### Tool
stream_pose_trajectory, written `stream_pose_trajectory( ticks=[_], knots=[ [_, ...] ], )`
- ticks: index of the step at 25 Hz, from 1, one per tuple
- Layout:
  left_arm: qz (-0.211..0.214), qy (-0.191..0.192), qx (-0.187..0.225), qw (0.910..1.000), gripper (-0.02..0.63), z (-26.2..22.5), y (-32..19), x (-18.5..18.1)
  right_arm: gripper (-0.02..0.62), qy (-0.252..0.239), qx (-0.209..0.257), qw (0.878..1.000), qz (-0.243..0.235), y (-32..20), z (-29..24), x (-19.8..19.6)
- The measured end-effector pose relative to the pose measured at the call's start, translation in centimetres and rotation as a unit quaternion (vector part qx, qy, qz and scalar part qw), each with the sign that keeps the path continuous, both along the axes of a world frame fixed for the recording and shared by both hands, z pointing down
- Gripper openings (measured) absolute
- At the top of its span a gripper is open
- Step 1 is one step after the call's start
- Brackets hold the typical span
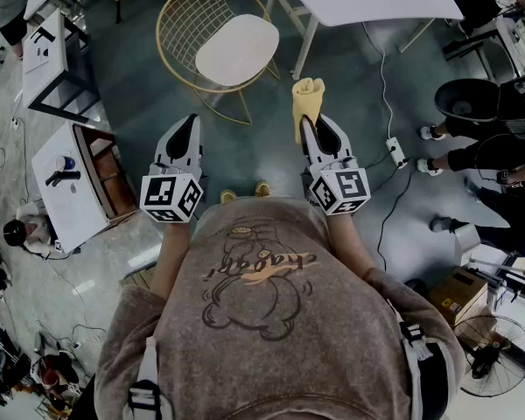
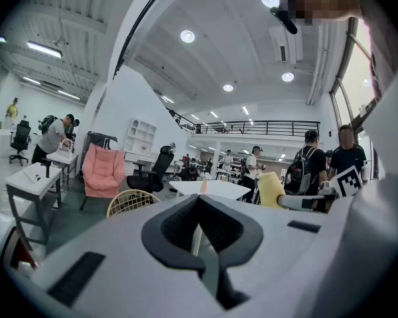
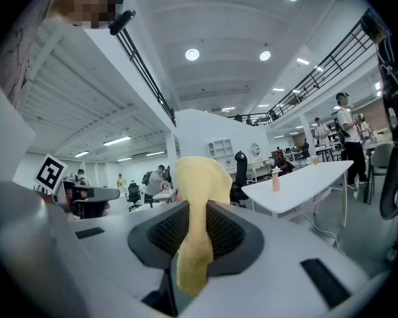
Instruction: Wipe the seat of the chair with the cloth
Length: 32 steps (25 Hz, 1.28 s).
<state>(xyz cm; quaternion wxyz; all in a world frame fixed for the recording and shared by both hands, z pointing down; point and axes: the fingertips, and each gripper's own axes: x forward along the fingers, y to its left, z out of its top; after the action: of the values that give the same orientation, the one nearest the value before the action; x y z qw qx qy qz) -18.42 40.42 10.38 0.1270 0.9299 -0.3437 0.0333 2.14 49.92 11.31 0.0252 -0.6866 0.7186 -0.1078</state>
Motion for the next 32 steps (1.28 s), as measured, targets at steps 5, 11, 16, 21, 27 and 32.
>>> stream_pose_trajectory(
  ticks=[5, 11, 16, 21, 27, 32],
  knots=[
    [0.000, -0.002, 0.001, 1.0000, 0.008, 0.1, 0.3, 1.1, 0.095, -0.009, 0.000, 1.000, 0.008, 0.2, 0.3, 1.0],
    [-0.010, -0.006, -0.002, 0.9999, 0.008, 0.7, 0.9, 2.7, 0.094, -0.018, -0.001, 1.000, -0.005, 0.2, 1.1, 2.6],
    [-0.022, -0.006, -0.002, 0.9997, 0.008, 1.0, 1.0, 3.7, 0.094, -0.022, -0.001, 0.999, -0.040, -0.5, 1.9, 2.8],
    [-0.037, -0.007, -0.004, 0.9993, 0.009, 1.3, 0.9, 4.4, 0.094, -0.023, -0.007, 0.998, -0.059, -1.4, 2.3, 3.6],
    [-0.038, -0.007, -0.011, 0.9992, 0.008, 2.2, -1.2, 5.5, 0.094, -0.020, -0.018, 0.998, -0.063, -3.6, 3.0, 4.6],
    [-0.044, 0.000, -0.022, 0.9988, 0.008, 2.9, -4.8, 6.4, 0.094, -0.019, -0.023, 0.998, -0.059, -7.0, 3.6, 6.0]
  ],
)
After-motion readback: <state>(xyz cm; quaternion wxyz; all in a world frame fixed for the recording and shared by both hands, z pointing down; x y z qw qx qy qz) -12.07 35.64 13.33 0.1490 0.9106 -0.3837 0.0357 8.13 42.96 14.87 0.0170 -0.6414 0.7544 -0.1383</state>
